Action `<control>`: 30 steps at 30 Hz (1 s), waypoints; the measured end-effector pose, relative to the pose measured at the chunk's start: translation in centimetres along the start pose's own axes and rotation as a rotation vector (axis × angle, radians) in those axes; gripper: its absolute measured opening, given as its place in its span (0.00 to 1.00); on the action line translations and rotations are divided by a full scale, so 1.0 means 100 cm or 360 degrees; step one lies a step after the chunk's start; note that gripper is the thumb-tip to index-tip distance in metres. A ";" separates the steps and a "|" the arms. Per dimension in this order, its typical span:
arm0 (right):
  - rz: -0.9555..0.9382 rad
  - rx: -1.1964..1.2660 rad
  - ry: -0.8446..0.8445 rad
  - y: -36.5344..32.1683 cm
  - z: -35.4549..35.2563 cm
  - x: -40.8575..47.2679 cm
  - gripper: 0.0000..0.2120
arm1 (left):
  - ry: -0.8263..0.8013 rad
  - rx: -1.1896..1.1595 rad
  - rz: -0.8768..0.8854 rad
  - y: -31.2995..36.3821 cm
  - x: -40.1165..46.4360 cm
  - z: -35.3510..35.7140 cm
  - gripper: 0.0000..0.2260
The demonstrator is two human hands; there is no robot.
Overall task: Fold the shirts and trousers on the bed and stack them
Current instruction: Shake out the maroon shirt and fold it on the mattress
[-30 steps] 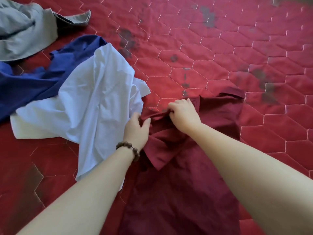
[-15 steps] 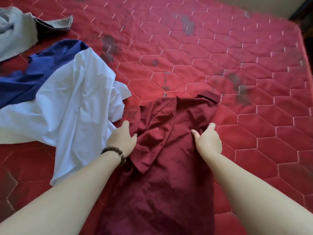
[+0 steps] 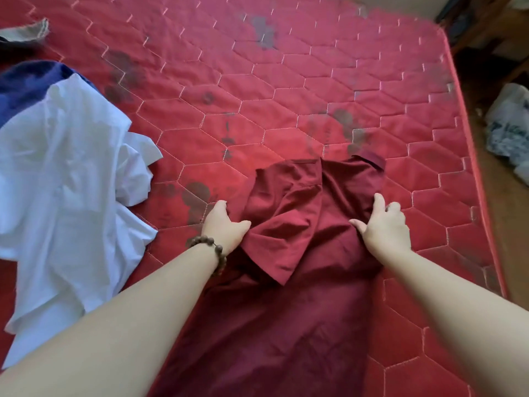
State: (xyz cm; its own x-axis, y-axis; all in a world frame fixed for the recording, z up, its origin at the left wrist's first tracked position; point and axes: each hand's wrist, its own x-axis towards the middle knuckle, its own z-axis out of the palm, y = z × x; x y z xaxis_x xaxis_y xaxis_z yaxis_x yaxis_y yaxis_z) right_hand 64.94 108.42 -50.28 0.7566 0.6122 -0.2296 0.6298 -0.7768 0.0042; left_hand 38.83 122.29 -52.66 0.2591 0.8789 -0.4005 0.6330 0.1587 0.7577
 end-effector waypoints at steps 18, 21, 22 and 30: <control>-0.1157 0.0792 -0.0130 -0.194 -0.031 0.026 0.14 | -0.0547 -0.0728 0.0013 0.005 0.029 -0.023 0.27; -0.1119 0.0811 -0.0068 -0.193 -0.038 0.036 0.06 | -0.0655 -0.0630 0.0077 0.011 0.032 -0.026 0.06; -0.1120 0.0795 -0.0039 -0.192 -0.039 0.040 0.03 | -0.0619 -0.0603 0.0107 0.013 0.034 -0.028 0.04; -0.1065 0.0915 -0.0010 -0.201 -0.045 0.052 0.19 | -0.0806 -0.1029 -0.0216 0.017 0.050 -0.035 0.15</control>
State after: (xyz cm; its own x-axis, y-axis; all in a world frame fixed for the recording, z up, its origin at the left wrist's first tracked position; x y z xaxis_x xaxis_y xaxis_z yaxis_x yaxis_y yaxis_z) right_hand 57.00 127.83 -47.15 0.2589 0.9658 -0.0135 0.7532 -0.2107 -0.6232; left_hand 38.64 128.51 -51.59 0.6053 0.5491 -0.5763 0.1786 0.6118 0.7706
